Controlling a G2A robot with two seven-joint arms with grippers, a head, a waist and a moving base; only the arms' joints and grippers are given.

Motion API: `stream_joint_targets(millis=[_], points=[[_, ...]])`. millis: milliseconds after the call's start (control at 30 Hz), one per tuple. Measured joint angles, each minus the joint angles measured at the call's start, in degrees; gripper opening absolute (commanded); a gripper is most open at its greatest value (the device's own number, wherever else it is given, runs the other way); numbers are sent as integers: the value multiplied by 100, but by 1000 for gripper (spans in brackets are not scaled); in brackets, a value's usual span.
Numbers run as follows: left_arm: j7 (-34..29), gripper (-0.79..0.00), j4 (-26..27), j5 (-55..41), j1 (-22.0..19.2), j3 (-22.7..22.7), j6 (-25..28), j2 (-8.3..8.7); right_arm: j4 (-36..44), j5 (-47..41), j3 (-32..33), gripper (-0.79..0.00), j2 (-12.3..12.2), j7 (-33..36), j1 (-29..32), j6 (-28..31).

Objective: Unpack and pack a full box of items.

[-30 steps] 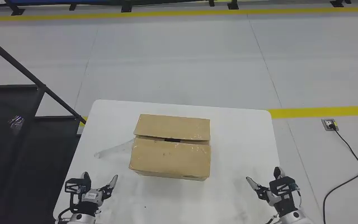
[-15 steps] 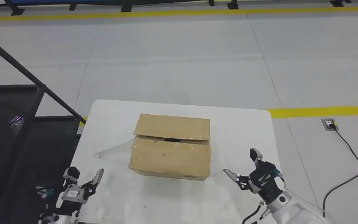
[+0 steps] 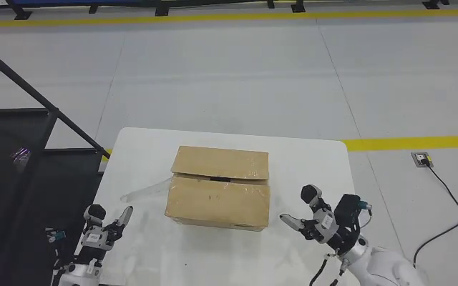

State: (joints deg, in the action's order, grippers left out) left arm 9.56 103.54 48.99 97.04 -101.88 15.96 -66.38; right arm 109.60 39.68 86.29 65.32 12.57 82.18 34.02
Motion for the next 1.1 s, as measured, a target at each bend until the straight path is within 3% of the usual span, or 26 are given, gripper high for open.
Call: stream_joint_targets(millis=[167,400,600,767,1100], points=[[-81,0,-91,-305,-93,-14,112,-5,-501,-1977,17,0,-60,1193,-533,297],[-115,0,-87,-301,-106,14,106,-6,-561,-1802,-73,0,-48,1040,-532,231],[-607,0,-129,-502,-453,305,-6,-28,-1441,-2570,-728,0,13,1620,-1357,-154],[-760,0,-213,-588,-636,403,-75,-42,-2219,-3211,-1079,0,48,2203,-1971,-144],[-751,0,-243,-566,-730,469,-233,-68,-2851,-4593,-1456,0,72,3282,-2464,410]])
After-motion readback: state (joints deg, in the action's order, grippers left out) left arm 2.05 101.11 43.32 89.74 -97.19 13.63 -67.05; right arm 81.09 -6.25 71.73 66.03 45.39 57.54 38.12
